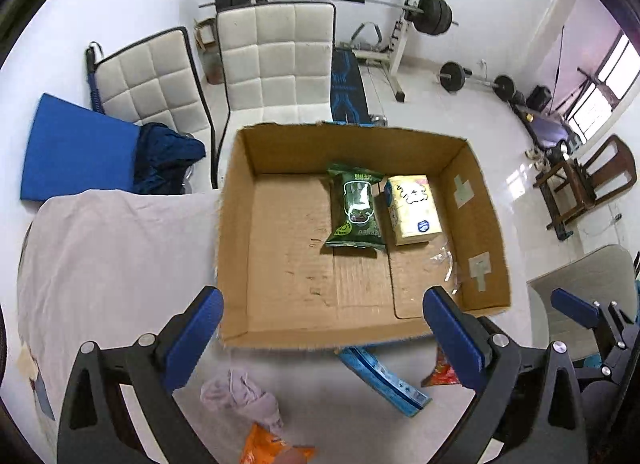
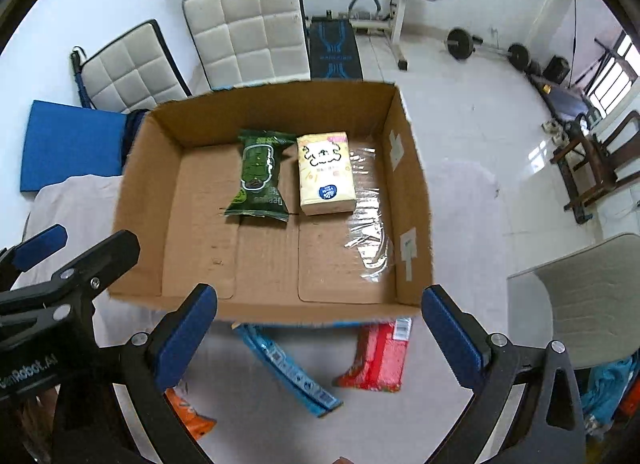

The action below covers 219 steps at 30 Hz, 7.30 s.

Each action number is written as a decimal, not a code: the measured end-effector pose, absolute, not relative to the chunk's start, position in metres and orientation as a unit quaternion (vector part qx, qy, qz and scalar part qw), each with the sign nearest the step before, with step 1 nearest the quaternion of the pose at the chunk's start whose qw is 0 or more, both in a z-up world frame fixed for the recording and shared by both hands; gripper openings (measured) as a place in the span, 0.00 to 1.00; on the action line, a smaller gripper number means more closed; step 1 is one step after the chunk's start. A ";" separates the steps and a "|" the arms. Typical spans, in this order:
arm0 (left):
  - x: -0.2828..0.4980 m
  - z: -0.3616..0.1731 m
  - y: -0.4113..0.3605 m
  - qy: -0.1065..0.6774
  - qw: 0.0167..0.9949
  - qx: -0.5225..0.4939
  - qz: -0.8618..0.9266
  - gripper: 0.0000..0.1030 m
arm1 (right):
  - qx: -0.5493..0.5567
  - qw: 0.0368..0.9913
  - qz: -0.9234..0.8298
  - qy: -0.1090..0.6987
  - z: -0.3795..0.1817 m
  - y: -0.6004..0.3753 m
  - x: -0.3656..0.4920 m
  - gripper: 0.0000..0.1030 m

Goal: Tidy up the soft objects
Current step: 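Grasp the orange snack bag with the left tool while the right tool grasps the red packet, then lower both packets into the box and open both tools, then grasp the lavender sock with the left tool while the right tool grasps the blue packet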

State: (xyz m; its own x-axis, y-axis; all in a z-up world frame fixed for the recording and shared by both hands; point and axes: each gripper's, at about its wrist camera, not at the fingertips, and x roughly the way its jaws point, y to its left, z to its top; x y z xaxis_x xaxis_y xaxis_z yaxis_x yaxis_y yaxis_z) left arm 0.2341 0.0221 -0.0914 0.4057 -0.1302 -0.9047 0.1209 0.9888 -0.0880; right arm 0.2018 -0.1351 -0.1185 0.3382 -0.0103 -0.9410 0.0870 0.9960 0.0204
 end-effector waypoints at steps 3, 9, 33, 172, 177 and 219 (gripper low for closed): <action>0.217 -0.074 0.022 0.521 0.851 -0.002 -0.064 0.99 | 0.038 0.825 -0.020 0.564 -0.096 -0.133 0.183 1.00; 0.191 -0.051 0.020 0.505 0.862 -0.007 -0.046 0.99 | 0.055 0.832 0.000 0.552 -0.067 -0.137 0.157 1.00; 0.090 -0.269 0.060 0.683 0.709 -0.131 0.116 0.99 | 0.128 0.672 -0.086 0.725 -0.320 -0.232 0.144 0.73; 0.284 -0.140 0.036 0.588 0.806 -0.011 -0.064 0.89 | 0.052 0.796 -0.023 0.603 -0.160 -0.142 0.240 1.00; 0.246 -0.112 0.034 0.563 0.824 -0.013 -0.063 0.89 | 0.048 0.813 -0.019 0.580 -0.127 -0.144 0.211 1.00; 0.177 -0.308 0.105 0.734 0.664 -0.131 0.053 0.89 | -0.022 0.683 0.028 0.730 -0.296 -0.098 0.154 0.94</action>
State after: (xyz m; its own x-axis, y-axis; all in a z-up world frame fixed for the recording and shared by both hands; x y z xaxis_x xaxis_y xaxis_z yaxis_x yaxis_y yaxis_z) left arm 0.1773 0.1052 -0.3078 -0.0840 -0.1225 -0.9889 -0.2626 0.9601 -0.0966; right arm 0.1544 -0.0980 -0.2956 -0.0669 0.0072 -0.9977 -0.0706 0.9974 0.0119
